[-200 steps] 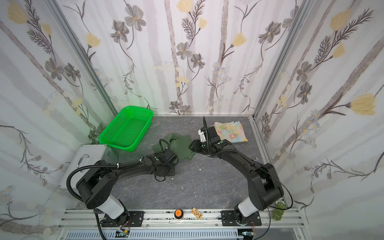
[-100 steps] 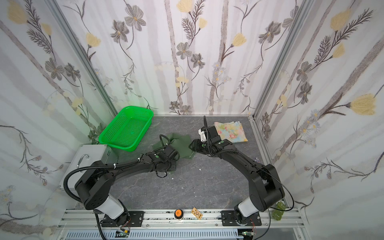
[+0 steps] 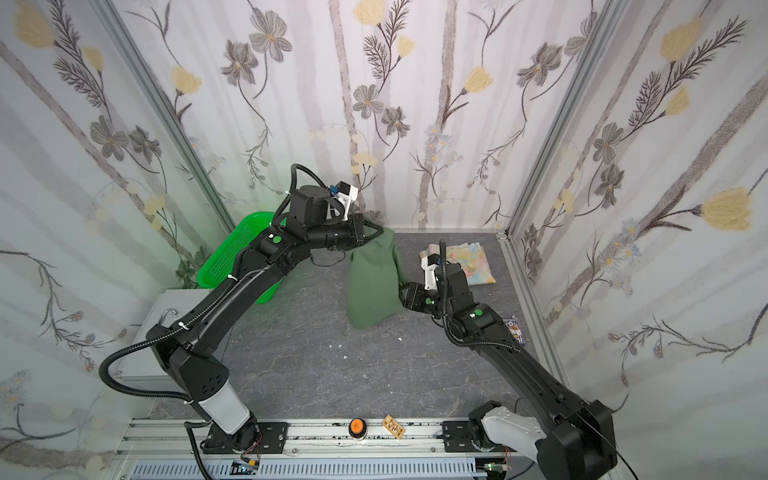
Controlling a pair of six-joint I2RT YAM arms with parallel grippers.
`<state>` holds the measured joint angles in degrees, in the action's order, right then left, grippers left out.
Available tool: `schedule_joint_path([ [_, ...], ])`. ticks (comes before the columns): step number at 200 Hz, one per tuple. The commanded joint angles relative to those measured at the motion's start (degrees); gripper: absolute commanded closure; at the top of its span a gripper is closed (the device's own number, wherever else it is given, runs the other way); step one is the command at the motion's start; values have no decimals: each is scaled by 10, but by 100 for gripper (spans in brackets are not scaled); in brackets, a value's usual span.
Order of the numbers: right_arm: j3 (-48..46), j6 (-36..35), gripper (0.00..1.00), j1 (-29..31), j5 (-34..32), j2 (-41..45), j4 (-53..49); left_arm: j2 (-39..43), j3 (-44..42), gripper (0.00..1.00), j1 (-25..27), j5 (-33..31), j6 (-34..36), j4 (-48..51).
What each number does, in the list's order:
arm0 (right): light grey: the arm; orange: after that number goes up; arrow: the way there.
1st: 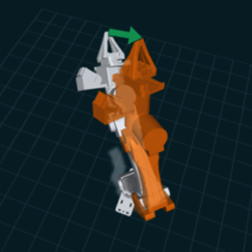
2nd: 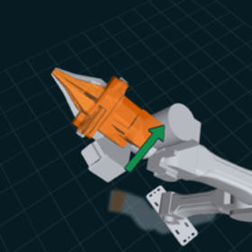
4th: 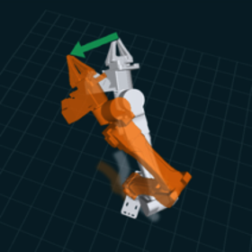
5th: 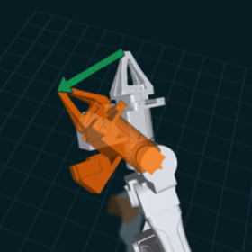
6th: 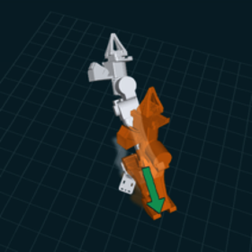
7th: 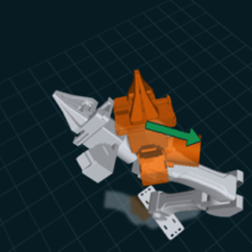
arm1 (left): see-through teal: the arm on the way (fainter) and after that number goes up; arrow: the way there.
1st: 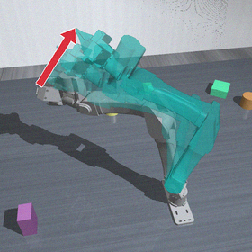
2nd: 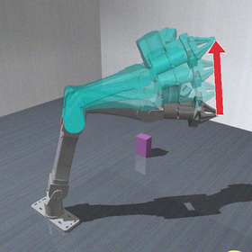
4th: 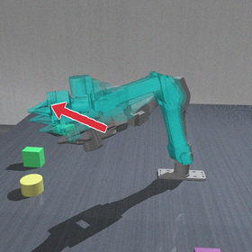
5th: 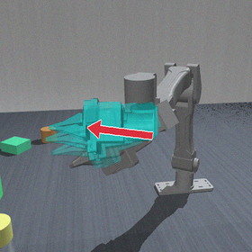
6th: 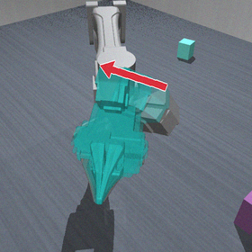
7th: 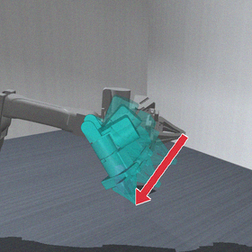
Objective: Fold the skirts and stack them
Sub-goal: 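Raise the green skirt with both grippers, holding it up by two corners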
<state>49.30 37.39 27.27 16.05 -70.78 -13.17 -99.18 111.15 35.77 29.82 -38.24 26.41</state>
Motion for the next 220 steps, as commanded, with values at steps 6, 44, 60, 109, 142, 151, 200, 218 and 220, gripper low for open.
schedule_joint_path([
  [6, -47, -34, 25, 2, -8, 43, 106, -15, 30, 100, -4, 79, -23, -2],
  [44, -57, -68, 15, -14, 25, 49, 145, -1, -1, 100, -7, 108, -13, -1],
  [60, -56, -73, 15, -30, 87, 46, 145, 8, -17, 100, -13, 107, -14, -1],
  [109, -121, -36, 15, -49, 142, 35, 209, 19, -16, 100, -30, 115, -17, -1],
  [142, -140, -46, 11, -49, 199, 22, 263, 9, 21, 100, -41, 141, -28, -1],
  [151, -133, -73, 5, -46, 183, 23, 249, 5, 32, 100, -44, 156, -30, -1],
  [200, -101, -121, 0, -76, 162, -14, 260, 9, 38, 100, -58, 211, -47, -1],
  [218, -82, -137, 0, -82, 170, -42, 270, 13, 46, 100, -61, 215, -50, -1],
  [220, -80, -138, 0, -83, 173, -44, 269, 13, 48, 100, -62, 216, -50, -1],
])
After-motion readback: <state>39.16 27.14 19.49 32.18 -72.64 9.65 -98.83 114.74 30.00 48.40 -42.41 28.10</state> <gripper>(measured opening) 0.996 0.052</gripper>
